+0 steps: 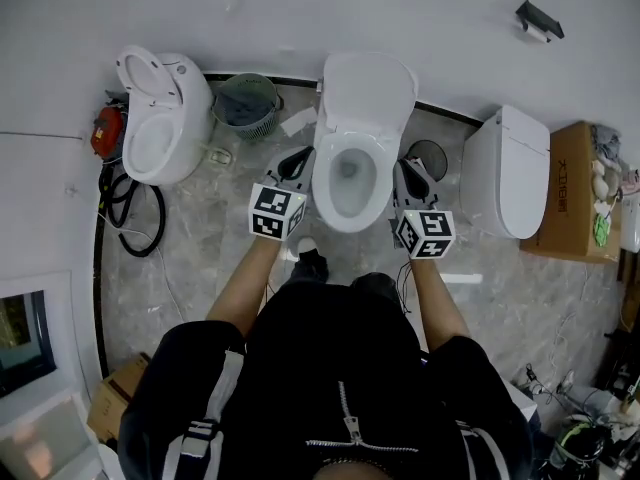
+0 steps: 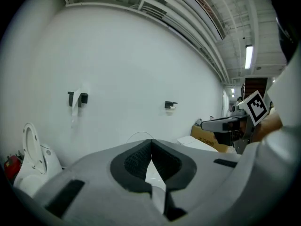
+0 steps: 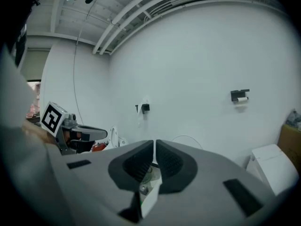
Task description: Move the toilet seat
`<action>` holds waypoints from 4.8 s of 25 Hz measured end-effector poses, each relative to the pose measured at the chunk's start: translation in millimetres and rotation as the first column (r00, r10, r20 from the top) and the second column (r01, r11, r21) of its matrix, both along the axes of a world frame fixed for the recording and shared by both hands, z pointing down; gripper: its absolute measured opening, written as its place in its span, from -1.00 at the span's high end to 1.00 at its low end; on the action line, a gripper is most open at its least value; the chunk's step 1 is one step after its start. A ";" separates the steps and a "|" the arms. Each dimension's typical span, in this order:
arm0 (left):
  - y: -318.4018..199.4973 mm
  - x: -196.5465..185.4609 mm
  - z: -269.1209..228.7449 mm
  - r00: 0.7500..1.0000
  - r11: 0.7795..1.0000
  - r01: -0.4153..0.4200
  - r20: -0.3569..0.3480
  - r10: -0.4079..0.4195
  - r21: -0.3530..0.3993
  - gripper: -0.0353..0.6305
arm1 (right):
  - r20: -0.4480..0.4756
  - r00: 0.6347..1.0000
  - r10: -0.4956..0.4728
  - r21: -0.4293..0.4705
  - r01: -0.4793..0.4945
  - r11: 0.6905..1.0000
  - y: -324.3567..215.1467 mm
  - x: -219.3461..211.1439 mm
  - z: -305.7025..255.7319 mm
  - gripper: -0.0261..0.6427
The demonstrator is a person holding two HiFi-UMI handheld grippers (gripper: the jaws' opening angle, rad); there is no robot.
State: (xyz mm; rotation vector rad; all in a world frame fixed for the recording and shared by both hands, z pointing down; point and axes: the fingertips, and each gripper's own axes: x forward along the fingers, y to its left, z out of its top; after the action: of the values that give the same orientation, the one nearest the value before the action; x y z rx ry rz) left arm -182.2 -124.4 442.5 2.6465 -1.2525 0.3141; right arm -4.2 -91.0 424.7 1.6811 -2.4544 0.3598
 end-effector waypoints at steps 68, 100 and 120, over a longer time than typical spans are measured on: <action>-12.6 27.9 398.4 0.963 0.664 0.103 -0.093 -0.253 -0.741 0.15 | 0.084 0.979 0.188 -0.594 -0.102 0.798 -16.1 69.1 392.2 0.17; 31.3 15.0 605.6 0.913 0.393 0.236 0.064 -0.404 -0.889 0.23 | 0.233 0.767 0.598 -0.913 -0.039 0.405 41.6 93.5 628.1 0.21; -1.2 15.2 455.4 0.816 0.368 0.067 -0.162 -0.555 -0.927 0.37 | 0.292 0.591 0.752 -0.892 -0.115 0.436 15.0 111.5 474.7 0.40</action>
State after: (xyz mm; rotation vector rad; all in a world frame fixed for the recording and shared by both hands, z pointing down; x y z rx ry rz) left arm -167.0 -125.6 897.9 1.3539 -0.9754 0.1827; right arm 107.3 -76.0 899.4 1.8587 -1.4062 2.1524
